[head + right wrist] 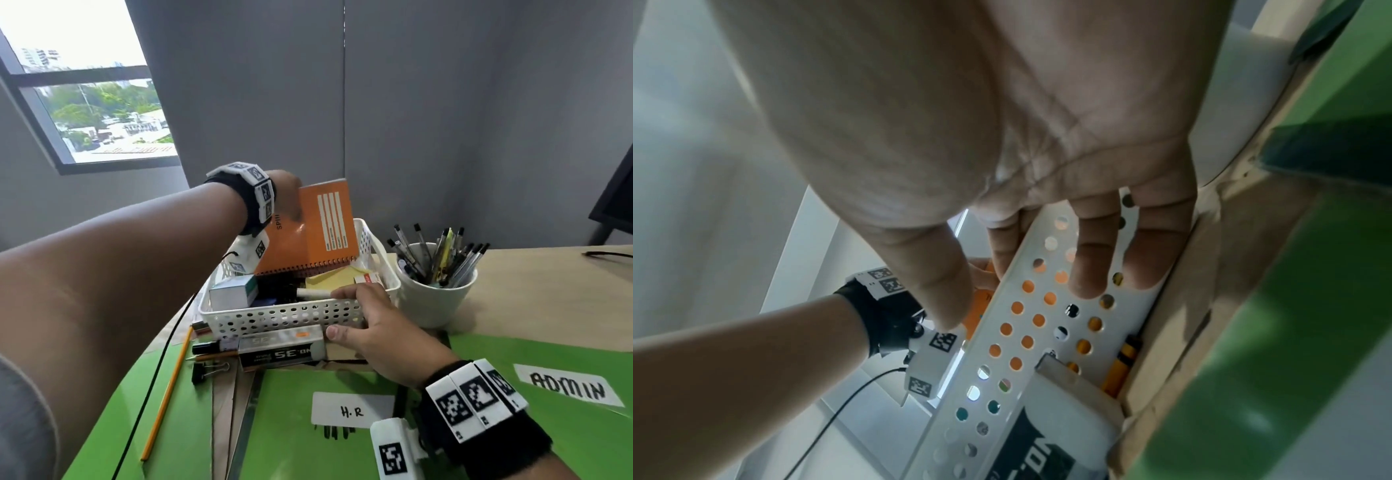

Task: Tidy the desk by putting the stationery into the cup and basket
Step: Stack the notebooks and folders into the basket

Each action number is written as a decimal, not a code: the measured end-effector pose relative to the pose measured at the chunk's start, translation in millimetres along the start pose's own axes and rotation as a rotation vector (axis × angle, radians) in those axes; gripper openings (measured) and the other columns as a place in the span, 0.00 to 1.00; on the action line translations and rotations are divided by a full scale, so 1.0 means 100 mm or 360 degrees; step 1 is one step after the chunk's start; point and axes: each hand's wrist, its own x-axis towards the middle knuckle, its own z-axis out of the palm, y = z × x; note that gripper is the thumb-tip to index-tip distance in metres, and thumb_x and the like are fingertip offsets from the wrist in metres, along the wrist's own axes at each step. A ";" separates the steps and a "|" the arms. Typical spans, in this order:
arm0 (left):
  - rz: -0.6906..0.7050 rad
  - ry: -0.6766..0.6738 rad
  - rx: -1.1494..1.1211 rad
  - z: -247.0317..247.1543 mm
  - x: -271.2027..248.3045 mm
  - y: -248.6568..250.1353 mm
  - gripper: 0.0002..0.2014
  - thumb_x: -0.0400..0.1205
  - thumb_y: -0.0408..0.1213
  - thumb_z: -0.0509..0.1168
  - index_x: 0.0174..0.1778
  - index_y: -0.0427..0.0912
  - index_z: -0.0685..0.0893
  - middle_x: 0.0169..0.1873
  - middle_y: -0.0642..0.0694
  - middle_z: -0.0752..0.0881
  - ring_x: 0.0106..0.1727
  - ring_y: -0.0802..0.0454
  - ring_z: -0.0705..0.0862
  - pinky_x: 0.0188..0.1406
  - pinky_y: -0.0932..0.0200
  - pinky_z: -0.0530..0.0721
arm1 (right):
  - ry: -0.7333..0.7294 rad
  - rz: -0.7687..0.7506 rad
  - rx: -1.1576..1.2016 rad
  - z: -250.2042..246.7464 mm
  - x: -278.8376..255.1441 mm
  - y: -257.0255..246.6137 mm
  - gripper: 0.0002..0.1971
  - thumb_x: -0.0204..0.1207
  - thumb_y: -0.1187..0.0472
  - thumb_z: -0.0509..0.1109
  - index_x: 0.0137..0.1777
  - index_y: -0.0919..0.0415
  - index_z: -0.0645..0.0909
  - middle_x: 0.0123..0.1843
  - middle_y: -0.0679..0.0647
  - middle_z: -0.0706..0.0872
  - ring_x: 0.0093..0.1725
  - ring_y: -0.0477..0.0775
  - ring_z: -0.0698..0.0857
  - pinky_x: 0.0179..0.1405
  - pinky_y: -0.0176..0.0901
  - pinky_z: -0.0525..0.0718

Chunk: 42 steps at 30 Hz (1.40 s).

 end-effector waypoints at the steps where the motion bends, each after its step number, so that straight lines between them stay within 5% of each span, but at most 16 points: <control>1: 0.0015 -0.0039 0.0040 -0.04 0.00 -0.03 0.22 0.81 0.46 0.75 0.69 0.43 0.82 0.54 0.46 0.89 0.55 0.45 0.89 0.61 0.47 0.88 | 0.0002 -0.0005 -0.0001 0.00 0.01 0.01 0.21 0.80 0.43 0.73 0.70 0.35 0.70 0.69 0.32 0.65 0.70 0.45 0.76 0.76 0.57 0.78; 6: 0.0059 -0.0049 0.0134 0.04 0.02 -0.14 0.33 0.78 0.37 0.77 0.77 0.43 0.72 0.61 0.46 0.85 0.61 0.45 0.86 0.63 0.48 0.85 | 0.0000 -0.0016 0.0027 0.02 0.02 0.05 0.21 0.79 0.42 0.73 0.68 0.33 0.70 0.67 0.28 0.65 0.72 0.47 0.76 0.76 0.60 0.78; 8: 0.0033 -0.0055 0.0088 0.10 -0.01 -0.12 0.38 0.75 0.40 0.80 0.78 0.46 0.68 0.61 0.46 0.84 0.59 0.45 0.86 0.56 0.50 0.87 | -0.0002 -0.0005 0.0016 0.02 0.02 0.04 0.21 0.79 0.42 0.73 0.68 0.33 0.70 0.67 0.29 0.65 0.72 0.48 0.76 0.76 0.61 0.78; 13: 0.0089 0.0055 0.0003 0.05 -0.13 -0.13 0.35 0.72 0.44 0.83 0.73 0.48 0.75 0.55 0.48 0.86 0.54 0.46 0.87 0.52 0.49 0.89 | 0.0011 -0.0006 -0.0004 0.02 0.01 0.03 0.21 0.80 0.44 0.73 0.69 0.36 0.70 0.66 0.31 0.65 0.66 0.45 0.77 0.74 0.55 0.80; 20: 0.0010 0.0138 -0.0072 0.11 -0.31 -0.11 0.42 0.69 0.42 0.85 0.74 0.47 0.68 0.53 0.47 0.85 0.51 0.47 0.86 0.41 0.52 0.88 | 0.0010 0.0000 -0.0054 0.04 0.05 0.03 0.20 0.80 0.42 0.73 0.67 0.35 0.70 0.67 0.35 0.67 0.68 0.48 0.76 0.75 0.59 0.78; 25: -0.0045 0.0002 -0.0070 0.22 -0.24 -0.06 0.60 0.67 0.51 0.85 0.87 0.61 0.50 0.76 0.45 0.68 0.74 0.35 0.76 0.65 0.33 0.82 | 0.0017 -0.0029 -0.0049 0.03 0.06 0.04 0.19 0.79 0.41 0.73 0.66 0.33 0.71 0.69 0.35 0.68 0.72 0.52 0.75 0.76 0.62 0.77; 30: -0.0031 0.0081 0.0003 0.11 -0.34 -0.15 0.63 0.69 0.54 0.84 0.90 0.58 0.44 0.84 0.43 0.65 0.83 0.34 0.68 0.73 0.31 0.76 | 0.0031 -0.0078 -0.0011 0.02 0.05 0.06 0.18 0.78 0.43 0.75 0.64 0.32 0.72 0.67 0.34 0.69 0.67 0.50 0.79 0.74 0.59 0.80; 33: -0.0004 0.0215 -0.0054 -0.04 -0.59 -0.34 0.53 0.72 0.56 0.81 0.89 0.55 0.58 0.81 0.43 0.69 0.78 0.37 0.74 0.72 0.37 0.81 | 0.0021 -0.0091 0.0008 0.03 0.06 0.06 0.17 0.78 0.42 0.75 0.61 0.29 0.72 0.66 0.33 0.68 0.68 0.51 0.78 0.73 0.61 0.80; 36: 0.0178 0.0411 -0.0019 -0.17 -0.96 -0.48 0.19 0.80 0.55 0.74 0.63 0.51 0.88 0.59 0.48 0.86 0.55 0.50 0.82 0.58 0.51 0.84 | 0.0013 -0.0089 -0.0016 0.02 0.07 0.05 0.18 0.78 0.41 0.74 0.64 0.32 0.72 0.68 0.36 0.69 0.68 0.53 0.79 0.72 0.63 0.81; 39: 0.0353 0.0481 -0.0017 -0.11 -1.40 -0.46 0.07 0.82 0.51 0.72 0.43 0.53 0.87 0.41 0.55 0.86 0.40 0.58 0.81 0.49 0.55 0.85 | 0.0007 -0.0091 -0.0002 0.01 0.06 0.04 0.20 0.78 0.42 0.74 0.67 0.34 0.73 0.68 0.39 0.70 0.69 0.54 0.79 0.73 0.65 0.80; 42: 0.0566 0.0294 -0.0075 0.13 -1.81 -0.33 0.03 0.82 0.51 0.70 0.46 0.59 0.88 0.38 0.63 0.85 0.39 0.67 0.82 0.50 0.57 0.87 | 0.0014 -0.0107 -0.0004 -0.01 0.05 0.04 0.20 0.80 0.50 0.74 0.68 0.37 0.74 0.67 0.39 0.70 0.68 0.52 0.78 0.73 0.59 0.80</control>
